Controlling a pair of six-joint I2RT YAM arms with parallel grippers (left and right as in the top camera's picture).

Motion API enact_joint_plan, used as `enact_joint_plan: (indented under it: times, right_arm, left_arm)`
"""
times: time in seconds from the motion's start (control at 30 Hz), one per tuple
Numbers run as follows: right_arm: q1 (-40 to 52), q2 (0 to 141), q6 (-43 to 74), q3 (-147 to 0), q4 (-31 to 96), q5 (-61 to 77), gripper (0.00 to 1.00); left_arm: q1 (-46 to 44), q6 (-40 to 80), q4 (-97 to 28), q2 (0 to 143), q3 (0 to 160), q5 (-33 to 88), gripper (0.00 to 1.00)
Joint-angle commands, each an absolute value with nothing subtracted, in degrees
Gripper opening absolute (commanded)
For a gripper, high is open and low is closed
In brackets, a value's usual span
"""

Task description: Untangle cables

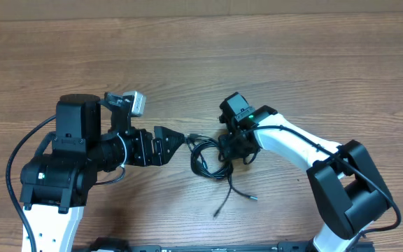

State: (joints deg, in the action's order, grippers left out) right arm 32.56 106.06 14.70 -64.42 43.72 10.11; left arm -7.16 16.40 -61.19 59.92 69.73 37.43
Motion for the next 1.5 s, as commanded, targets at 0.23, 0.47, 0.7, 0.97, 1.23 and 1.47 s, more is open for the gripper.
enact_joint_plan:
  times: [0.23, 0.47, 0.7, 0.97, 1.23, 1.47]
  right_arm:
    - [32.8, 106.7, 15.0, -67.7, 44.1, 9.6, 0.04]
    - [32.8, 106.7, 12.5, -76.1, 49.2, 9.3, 0.04]
    - [32.8, 106.7, 9.1, -85.5, 59.0, 8.4, 0.04]
    - [32.8, 106.7, 9.1, -94.1, 65.7, 8.4, 0.04]
    - [32.8, 106.0, 11.6, -103.0, 69.4, 8.4, 0.04]
    - [32.8, 104.5, 18.3, -110.6, 70.4, 9.1, 0.04]
  left_arm:
    - [-7.5, 16.7, -60.7, 59.9, 69.5, 38.4, 1.0]
    - [-7.5, 16.7, -60.6, 59.9, 69.5, 36.7, 1.0]
    - [-7.5, 16.7, -60.7, 59.9, 69.5, 35.2, 1.0]
    - [-7.5, 16.7, -63.0, 59.9, 69.5, 34.9, 1.0]
    - [-7.6, 15.8, -67.5, 59.9, 69.5, 31.7, 1.0]
    - [-7.6, 8.0, -70.3, 59.9, 69.5, 31.7, 1.0]
